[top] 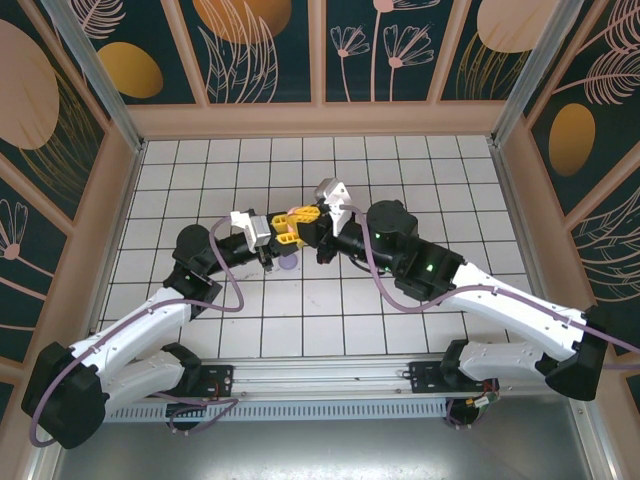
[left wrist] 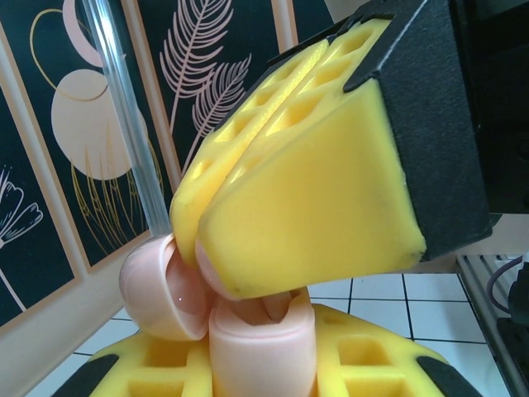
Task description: Insert the wireless bluetooth earbuds into the charging case
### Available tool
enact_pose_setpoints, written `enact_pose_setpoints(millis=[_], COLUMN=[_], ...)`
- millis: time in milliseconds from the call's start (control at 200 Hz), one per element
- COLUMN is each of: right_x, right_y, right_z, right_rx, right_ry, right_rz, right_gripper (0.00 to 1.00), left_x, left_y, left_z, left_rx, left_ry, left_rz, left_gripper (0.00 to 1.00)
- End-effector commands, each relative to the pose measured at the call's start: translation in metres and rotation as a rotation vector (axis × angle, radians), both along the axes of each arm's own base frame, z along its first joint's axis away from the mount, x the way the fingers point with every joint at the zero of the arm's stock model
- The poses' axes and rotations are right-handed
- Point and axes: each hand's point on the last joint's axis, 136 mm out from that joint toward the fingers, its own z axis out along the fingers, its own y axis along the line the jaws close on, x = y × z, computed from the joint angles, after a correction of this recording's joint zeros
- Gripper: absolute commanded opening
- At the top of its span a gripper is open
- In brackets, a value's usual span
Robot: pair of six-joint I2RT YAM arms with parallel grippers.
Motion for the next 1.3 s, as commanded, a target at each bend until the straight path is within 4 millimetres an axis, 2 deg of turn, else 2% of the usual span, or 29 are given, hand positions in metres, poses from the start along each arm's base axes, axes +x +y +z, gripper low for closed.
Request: enact_pose_setpoints(millis=[0, 60, 160, 280, 415, 581, 681, 751, 831, 911, 1081, 1166, 1186, 1291], right_x=[0.013, 0.016, 0.024, 0.033, 0.035, 0.034, 0.038, 0.044, 0.057, 0.077, 0.126, 0.141, 0.149, 0.167], right_y=[-0.002, -0.003, -0.009, -0.016, -0.026, -0.048, -0.069, -0.086, -0.107, -0.125, -0.163, -0.168, -0.177, -0.179], right_z=[-0.042, -0.038, -0.025, -0.002, 0.028, 0.068, 0.08, 0.077, 0.06, 0.026, -0.082, -0.132, -0.142, -0.192], right_rx=[-0.121, -0.107, -0.071, -0.02, 0.058, 0.181, 0.233, 0.249, 0.245, 0.211, 0.039, -0.066, -0.079, -0.184], right_ry=[0.094, 0.097, 0.103, 0.103, 0.1, 0.113, 0.134, 0.155, 0.204, 0.298, 0.53, 0.625, 0.649, 0.751], right_rz=[-0.047, -0.066, -0.13, -0.2, -0.236, -0.261, -0.296, -0.338, -0.408, -0.485, -0.721, -0.79, -0.824, -0.859], right_gripper=[0.09, 0.18, 0.39, 0.52, 0.62, 0.66, 0.68, 0.69, 0.7, 0.71, 0.71, 0.7, 0.7, 0.67], left_x=[-0.041, -0.038, -0.035, -0.032, -0.027, -0.021, -0.019, -0.018, -0.016, -0.016, -0.012, -0.01, -0.009, -0.006], left_y=[0.008, 0.007, 0.006, 0.005, 0.005, 0.006, 0.007, 0.007, 0.008, 0.008, 0.011, 0.014, 0.014, 0.019], left_z=[0.068, 0.066, 0.06, 0.055, 0.048, 0.041, 0.039, 0.037, 0.036, 0.035, 0.031, 0.029, 0.029, 0.028], left_rx=[-0.123, -0.12, -0.111, -0.121, -0.129, -0.144, -0.144, -0.143, -0.144, -0.144, -0.151, -0.156, -0.159, -0.17], left_ry=[-0.266, -0.258, -0.237, -0.218, -0.192, -0.176, -0.172, -0.172, -0.17, -0.167, -0.154, -0.147, -0.145, -0.14], left_rz=[-0.087, -0.079, -0.076, -0.072, -0.058, -0.032, -0.014, -0.004, 0.007, 0.009, 0.036, 0.059, 0.066, 0.102], left_gripper=[0.0, 0.0, 0.0, 0.0, 0.0, 0.0, 0.0, 0.0, 0.0, 0.0, 0.0, 0.0, 0.0, 0.0])
